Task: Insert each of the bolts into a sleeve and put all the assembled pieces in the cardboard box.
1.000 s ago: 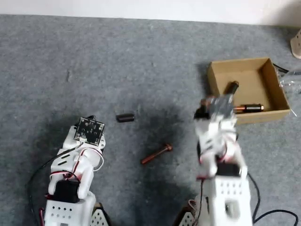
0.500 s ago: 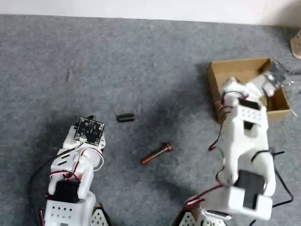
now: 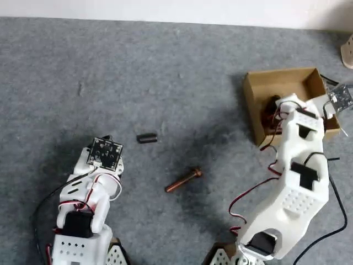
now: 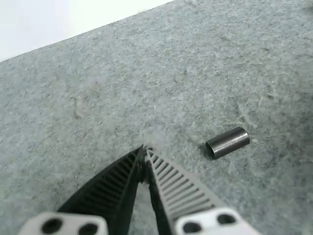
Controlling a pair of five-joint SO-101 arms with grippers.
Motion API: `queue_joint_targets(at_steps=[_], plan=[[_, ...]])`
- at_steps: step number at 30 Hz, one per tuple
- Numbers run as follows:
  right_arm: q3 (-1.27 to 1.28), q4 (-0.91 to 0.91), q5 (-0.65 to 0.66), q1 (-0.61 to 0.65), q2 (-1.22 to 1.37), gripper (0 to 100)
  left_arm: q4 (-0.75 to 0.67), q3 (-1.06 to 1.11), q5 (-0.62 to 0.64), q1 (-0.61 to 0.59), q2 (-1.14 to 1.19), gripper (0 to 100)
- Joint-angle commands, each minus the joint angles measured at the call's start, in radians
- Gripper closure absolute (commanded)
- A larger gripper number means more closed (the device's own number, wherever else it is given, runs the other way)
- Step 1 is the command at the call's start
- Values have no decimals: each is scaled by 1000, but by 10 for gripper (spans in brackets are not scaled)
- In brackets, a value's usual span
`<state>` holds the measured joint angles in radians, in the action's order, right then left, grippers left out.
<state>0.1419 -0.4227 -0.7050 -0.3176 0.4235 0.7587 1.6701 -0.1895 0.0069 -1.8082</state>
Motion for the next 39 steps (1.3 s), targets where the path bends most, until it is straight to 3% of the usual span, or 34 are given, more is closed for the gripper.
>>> queue_joint_targets(at_steps=[1,4,11,18,22,27,36,39], plan=[[-64,21,-9,-53,-12,993,-32,7,-3,-1,-10,993],[-64,19,18,-58,-10,990,-32,8,-3,-1,-10,993],[-59,10,405,8,-12,801,-32,8,-3,-1,-10,993],[-36,-136,328,25,-133,793,-32,8,-3,-1,-10,993],[71,-165,345,99,-272,793,-32,2,-3,-8,-10,993],[298,-163,463,286,-535,793,-32,1,-3,-8,-12,993],[728,-81,819,799,-984,793,-29,-7,-2,-15,-12,994],[822,-56,922,917,-1009,793,-29,-21,64,-88,-12,994]])
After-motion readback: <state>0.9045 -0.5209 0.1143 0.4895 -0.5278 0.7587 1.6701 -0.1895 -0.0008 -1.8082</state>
